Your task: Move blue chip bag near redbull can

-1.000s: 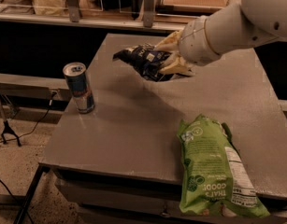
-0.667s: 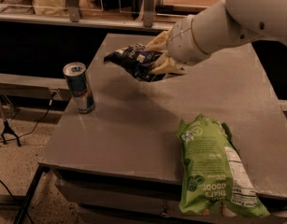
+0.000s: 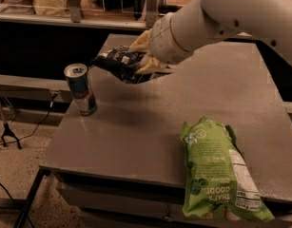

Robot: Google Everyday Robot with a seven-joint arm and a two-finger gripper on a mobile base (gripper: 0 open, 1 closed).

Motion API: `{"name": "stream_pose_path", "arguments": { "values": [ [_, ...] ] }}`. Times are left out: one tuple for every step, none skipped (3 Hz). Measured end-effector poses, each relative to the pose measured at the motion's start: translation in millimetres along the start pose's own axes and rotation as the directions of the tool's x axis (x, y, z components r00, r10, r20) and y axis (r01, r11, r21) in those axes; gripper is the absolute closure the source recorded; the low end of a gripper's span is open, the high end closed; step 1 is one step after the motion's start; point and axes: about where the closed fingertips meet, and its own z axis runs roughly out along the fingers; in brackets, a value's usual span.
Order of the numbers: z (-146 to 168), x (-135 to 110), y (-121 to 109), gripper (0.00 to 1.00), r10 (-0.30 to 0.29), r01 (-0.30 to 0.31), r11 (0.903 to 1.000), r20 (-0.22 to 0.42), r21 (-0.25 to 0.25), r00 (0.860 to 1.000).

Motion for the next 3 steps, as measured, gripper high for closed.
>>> {"name": "stream_pose_path", "arguments": {
  "values": [
    [19,-6,-7,1.0,-0.015,0.016,0.9996,0.019,-0.024,1.0],
    [23,-5,-8,1.0,-0.017,0.018,0.9994,0.032,-0.028,0.999],
    [31,-9,-4,1.0,-0.021,0.023,0.9989,0.049,-0.04,0.999]
  ]
}}
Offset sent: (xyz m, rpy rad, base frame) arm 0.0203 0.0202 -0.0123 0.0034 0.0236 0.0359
